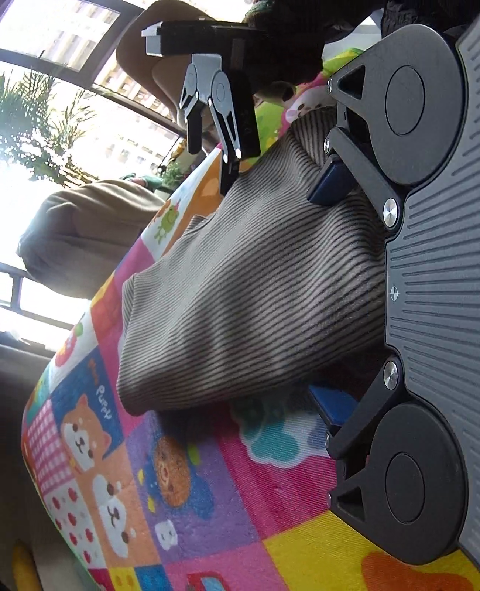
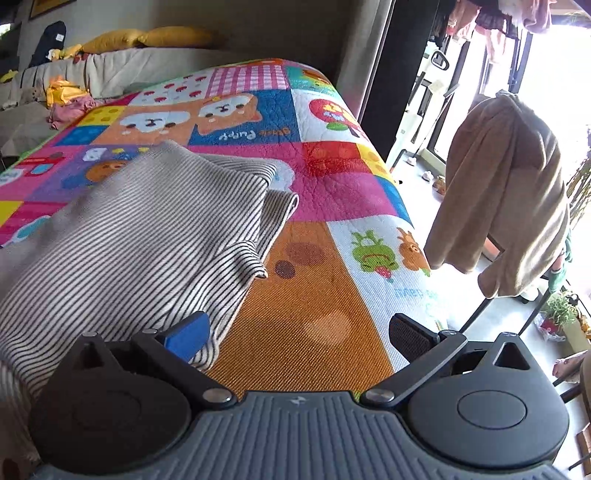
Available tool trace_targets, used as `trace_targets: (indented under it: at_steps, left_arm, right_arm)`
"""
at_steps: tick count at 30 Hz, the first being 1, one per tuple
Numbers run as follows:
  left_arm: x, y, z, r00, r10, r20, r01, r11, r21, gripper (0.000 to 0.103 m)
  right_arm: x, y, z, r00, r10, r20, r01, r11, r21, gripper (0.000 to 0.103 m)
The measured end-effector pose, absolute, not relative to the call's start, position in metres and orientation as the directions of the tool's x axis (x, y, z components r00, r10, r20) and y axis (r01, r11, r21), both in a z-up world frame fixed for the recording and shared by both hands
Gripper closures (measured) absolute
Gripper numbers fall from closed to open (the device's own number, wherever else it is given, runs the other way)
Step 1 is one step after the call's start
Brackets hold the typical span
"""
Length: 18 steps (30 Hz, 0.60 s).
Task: Fold clothes
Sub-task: 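Smooth the folded shirt with the left tool while the right tool pulls back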
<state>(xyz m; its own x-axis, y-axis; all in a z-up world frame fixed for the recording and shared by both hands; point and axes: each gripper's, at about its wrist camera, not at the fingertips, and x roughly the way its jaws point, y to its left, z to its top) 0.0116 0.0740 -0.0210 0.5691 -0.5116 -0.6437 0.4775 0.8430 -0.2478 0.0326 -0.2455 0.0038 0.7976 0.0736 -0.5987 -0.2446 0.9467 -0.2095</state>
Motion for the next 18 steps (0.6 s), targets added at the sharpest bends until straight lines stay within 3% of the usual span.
trace_targets:
  at_steps: [4, 8, 12, 16, 18]
  left_arm:
    - [-0.013, 0.079, -0.023, 0.598, -0.452, -0.661, 0.48, 0.863, -0.156, 0.0]
    - [-0.027, 0.076, -0.023, 0.632, -0.358, -0.688, 0.461, 0.887, -0.038, 0.0]
    - [-0.033, 0.087, -0.015, 0.62, -0.408, -0.67, 0.448, 0.886, -0.124, 0.0]
    - [-0.033, 0.094, 0.003, 0.648, -0.467, -0.602, 0.441, 0.874, -0.204, 0.0]
    - [-0.028, 0.09, 0.009, 0.666, -0.461, -0.586, 0.437, 0.878, -0.195, 0.0]
  right_arm:
    - [0.003, -0.246, 0.012, 0.79, 0.18, -0.587, -0.327, 0.932, -0.155, 0.0]
    - [-0.014, -0.232, -0.004, 0.766, 0.161, -0.622, -0.374, 0.899, -0.229, 0.0]
    - [-0.027, -0.233, 0.01, 0.797, 0.151, -0.585, -0.359, 0.898, -0.256, 0.0]
    - [-0.044, -0.233, 0.027, 0.805, 0.268, -0.529, -0.413, 0.894, -0.175, 0.0]
    - [-0.046, -0.222, 0.023, 0.78, 0.301, -0.549, -0.462, 0.868, -0.182, 0.0]
